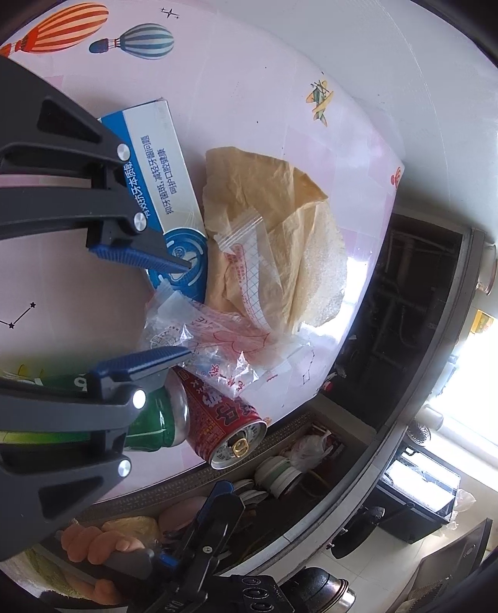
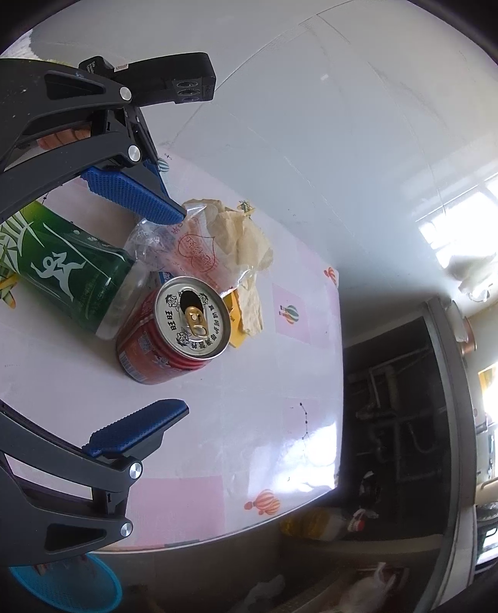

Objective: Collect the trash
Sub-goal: 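Lift the clear bag with the left tool while the right tool grasps the red can, then carry the bag and red can over the wastebasket and open both tools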

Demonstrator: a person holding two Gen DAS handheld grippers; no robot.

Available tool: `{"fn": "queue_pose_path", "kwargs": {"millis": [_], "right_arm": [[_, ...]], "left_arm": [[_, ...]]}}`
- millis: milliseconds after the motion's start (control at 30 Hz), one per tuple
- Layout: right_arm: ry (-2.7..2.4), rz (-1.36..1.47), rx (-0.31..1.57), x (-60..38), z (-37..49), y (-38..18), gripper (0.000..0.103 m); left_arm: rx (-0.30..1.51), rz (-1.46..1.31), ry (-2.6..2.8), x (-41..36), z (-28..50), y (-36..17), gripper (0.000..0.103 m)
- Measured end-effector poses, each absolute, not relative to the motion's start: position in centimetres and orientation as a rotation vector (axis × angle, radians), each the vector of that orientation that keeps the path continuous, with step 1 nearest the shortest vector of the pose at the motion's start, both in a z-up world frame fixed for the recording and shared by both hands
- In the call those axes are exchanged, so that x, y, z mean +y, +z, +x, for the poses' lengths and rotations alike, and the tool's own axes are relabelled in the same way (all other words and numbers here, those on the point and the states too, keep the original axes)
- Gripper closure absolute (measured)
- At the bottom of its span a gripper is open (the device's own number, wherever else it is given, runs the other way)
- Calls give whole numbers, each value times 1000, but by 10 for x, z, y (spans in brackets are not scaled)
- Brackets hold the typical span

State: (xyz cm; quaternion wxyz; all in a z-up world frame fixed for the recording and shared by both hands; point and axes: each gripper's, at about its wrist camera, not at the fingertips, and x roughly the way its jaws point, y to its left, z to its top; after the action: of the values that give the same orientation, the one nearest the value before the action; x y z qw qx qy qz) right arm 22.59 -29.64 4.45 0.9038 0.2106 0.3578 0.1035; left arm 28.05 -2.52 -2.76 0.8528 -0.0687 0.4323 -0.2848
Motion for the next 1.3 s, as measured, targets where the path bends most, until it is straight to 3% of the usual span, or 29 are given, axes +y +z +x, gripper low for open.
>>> {"fn": "queue_pose_path", "kwargs": {"millis": [67,200,500,700,933,1300], "right_arm": [[212,441,741,-297,231,41,15],[219,439,748,-293,239,36,15],[197,403,772,-287,258,24,15],[169,343,784,-278,267,21,16],[153,300,803,-271,271,14,38],[96,273,753,-274,257,23,39]], "left_arm": [[915,-149,-598,-26,282,-30,65],[912,-155,-600,-26,284,-31,82],[873,-159,-611,-24,281,-27,96],[820,-163,-596,-18,275,-16,98],[764,-169,-596,-7,265,-2,99],[708,-188,-596,5,251,20,99]]}}
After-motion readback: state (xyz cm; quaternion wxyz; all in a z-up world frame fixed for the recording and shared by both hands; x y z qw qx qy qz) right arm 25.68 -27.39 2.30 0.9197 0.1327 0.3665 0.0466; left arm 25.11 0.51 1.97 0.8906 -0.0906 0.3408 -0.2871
